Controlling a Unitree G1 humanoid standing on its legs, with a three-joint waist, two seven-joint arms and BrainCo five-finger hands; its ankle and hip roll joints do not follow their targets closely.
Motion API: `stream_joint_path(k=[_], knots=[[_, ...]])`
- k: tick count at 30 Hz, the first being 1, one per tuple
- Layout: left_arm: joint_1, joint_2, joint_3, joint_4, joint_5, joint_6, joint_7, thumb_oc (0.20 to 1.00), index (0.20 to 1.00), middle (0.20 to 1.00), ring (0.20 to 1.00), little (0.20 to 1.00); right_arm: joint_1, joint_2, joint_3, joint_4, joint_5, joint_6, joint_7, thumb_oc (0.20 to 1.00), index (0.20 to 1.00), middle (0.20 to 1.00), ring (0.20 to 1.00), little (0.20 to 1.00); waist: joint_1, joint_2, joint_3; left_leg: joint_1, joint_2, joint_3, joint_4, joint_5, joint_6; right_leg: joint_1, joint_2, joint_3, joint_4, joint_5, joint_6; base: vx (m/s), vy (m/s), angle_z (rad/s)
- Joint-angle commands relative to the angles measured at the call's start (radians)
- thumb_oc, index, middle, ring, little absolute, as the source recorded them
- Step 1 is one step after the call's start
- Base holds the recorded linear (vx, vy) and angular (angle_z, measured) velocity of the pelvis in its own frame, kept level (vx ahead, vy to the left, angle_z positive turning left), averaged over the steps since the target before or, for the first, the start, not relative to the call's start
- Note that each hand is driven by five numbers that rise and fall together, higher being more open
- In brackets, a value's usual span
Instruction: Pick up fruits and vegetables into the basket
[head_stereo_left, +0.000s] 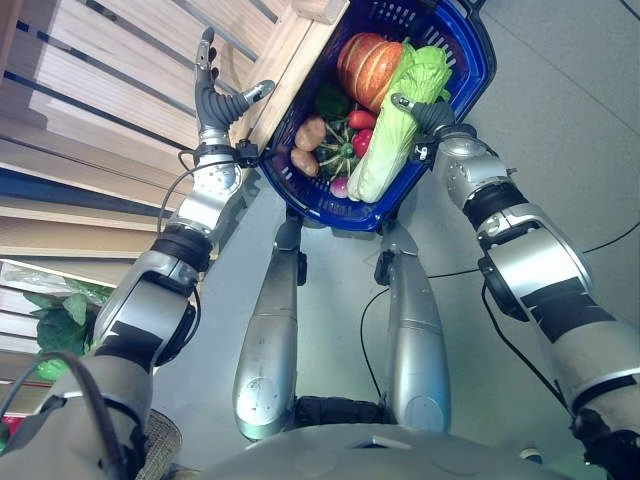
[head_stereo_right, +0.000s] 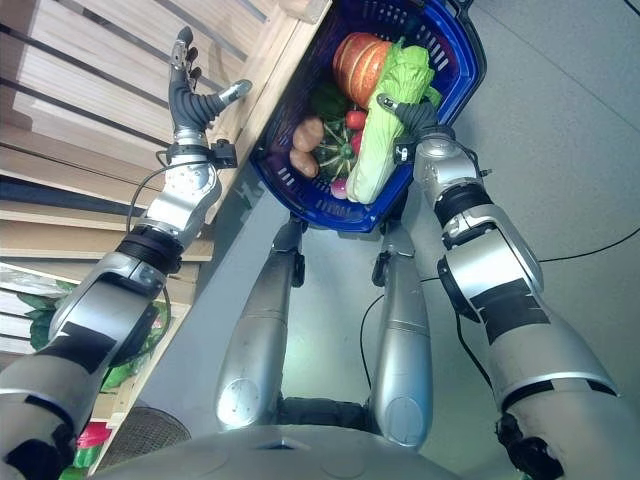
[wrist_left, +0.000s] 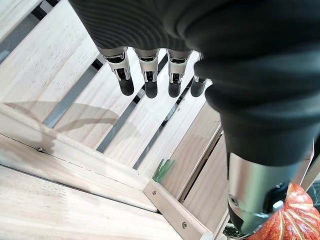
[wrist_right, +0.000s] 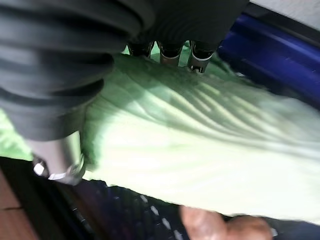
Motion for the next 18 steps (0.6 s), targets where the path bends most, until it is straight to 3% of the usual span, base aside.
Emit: stream_joint_path(k=[1, 14, 18], knots=[[-0.011, -0.044, 0.042, 0.001, 0.008, -0.072, 0.024, 1.0, 1.0, 1.0, 1.0, 1.0, -0.008, -0.028, 0.004, 0.019, -0.008, -0.003, -0.022, 1.0, 1.0, 1.0, 1.0, 1.0, -0.006, 0.103, -0.039, -0.038, -0.084, 0.02, 0.043, -0.043, 0.034, 0.024, 0.052, -0.066, 0.058, -0.106, 0.034, 0.0, 0.0, 0.0], [0.005, -0.053, 0.041, -0.009, 0.033, -0.062, 0.05, 1.0, 1.0, 1.0, 1.0, 1.0, -0.01, -0.037, -0.01, 0.032, -0.007, -0.003, -0.039, 1.0, 1.0, 1.0, 1.0, 1.0, -0.012, 0.101, -0.039, -0.02, -0.081, 0.023, 0.035, -0.043, 0.035, 0.038, 0.056, -0.062, 0.053, -0.103, 0.035, 0.0, 0.0, 0.0], [0.012, -0.047, 0.041, -0.016, 0.047, -0.047, 0.048, 1.0, 1.0, 1.0, 1.0, 1.0, 0.0, -0.039, -0.011, 0.028, -0.017, -0.029, -0.044, 1.0, 1.0, 1.0, 1.0, 1.0, -0.014, 0.1, -0.039, -0.008, -0.08, 0.024, 0.028, -0.043, 0.035, 0.049, 0.058, -0.061, 0.049, -0.104, 0.034, 0.0, 0.0, 0.0]])
